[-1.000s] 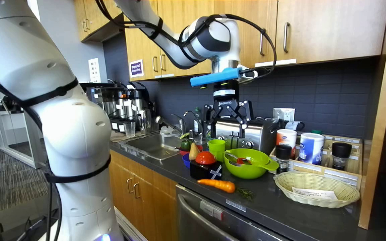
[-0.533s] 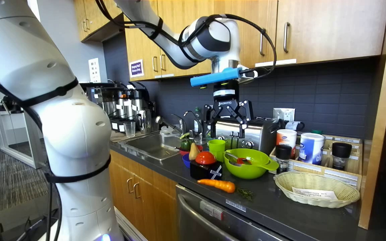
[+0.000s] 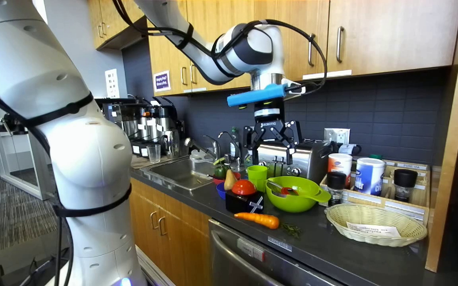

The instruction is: Remove the spoon from the green bowl, put it in the white basket and then lift the orange plush toy.

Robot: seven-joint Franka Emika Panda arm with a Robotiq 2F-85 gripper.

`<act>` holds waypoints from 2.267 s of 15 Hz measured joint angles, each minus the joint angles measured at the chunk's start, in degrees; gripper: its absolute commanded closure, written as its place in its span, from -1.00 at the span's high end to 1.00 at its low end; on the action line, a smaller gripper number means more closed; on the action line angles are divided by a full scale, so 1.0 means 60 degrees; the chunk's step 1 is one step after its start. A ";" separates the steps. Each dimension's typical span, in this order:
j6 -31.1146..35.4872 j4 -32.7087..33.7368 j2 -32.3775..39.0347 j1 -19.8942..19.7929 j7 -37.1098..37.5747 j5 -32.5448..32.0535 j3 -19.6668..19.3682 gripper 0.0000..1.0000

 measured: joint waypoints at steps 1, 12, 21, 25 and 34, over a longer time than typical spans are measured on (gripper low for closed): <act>0.0243 -0.0044 0.0037 0.0000 0.0000 0.0000 0.0000 1.00; 0.3079 -0.0728 0.0163 0.0102 -0.0703 0.0988 -0.0592 1.00; 0.3864 -0.0915 0.0698 0.1273 -0.2776 0.4110 -0.1469 1.00; 0.3901 -0.0894 0.1067 0.1455 -0.2753 0.4418 -0.1184 1.00; 0.4452 -0.0781 0.1582 0.1308 -0.2731 0.4409 -0.0969 1.00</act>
